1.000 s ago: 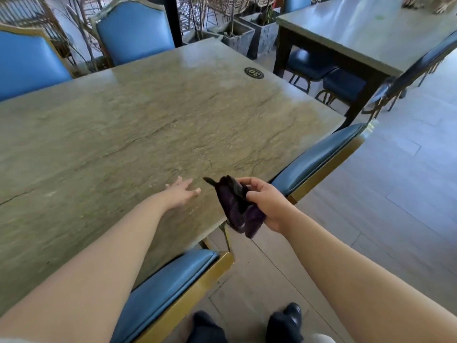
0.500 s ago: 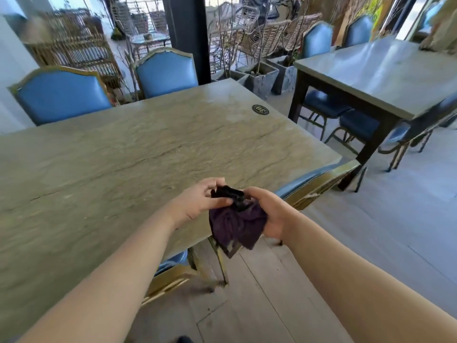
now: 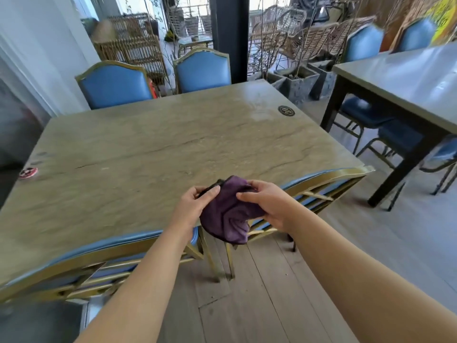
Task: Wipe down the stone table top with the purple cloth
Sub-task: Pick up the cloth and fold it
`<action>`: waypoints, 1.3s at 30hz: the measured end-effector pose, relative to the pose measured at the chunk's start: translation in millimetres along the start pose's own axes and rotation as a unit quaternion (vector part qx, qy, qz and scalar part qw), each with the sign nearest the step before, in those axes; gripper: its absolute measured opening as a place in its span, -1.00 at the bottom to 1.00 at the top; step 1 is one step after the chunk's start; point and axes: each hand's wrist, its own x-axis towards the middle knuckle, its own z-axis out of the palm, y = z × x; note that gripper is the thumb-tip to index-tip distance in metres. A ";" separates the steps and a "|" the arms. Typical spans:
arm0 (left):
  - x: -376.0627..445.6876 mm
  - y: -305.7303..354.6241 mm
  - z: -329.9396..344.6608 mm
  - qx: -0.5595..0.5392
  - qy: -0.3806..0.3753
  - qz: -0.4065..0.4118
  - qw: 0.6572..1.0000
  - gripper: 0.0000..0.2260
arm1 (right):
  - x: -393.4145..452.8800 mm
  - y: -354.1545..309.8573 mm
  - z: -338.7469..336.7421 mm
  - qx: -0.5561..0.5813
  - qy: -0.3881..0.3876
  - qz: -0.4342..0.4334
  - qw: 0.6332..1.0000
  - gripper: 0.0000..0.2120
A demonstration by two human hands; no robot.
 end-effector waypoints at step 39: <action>-82.6 25.5 294.4 -0.011 -0.170 -0.013 0.985 -0.73 | -136.0 -42.8 -283.6 -0.187 0.230 -0.149 0.943 -0.73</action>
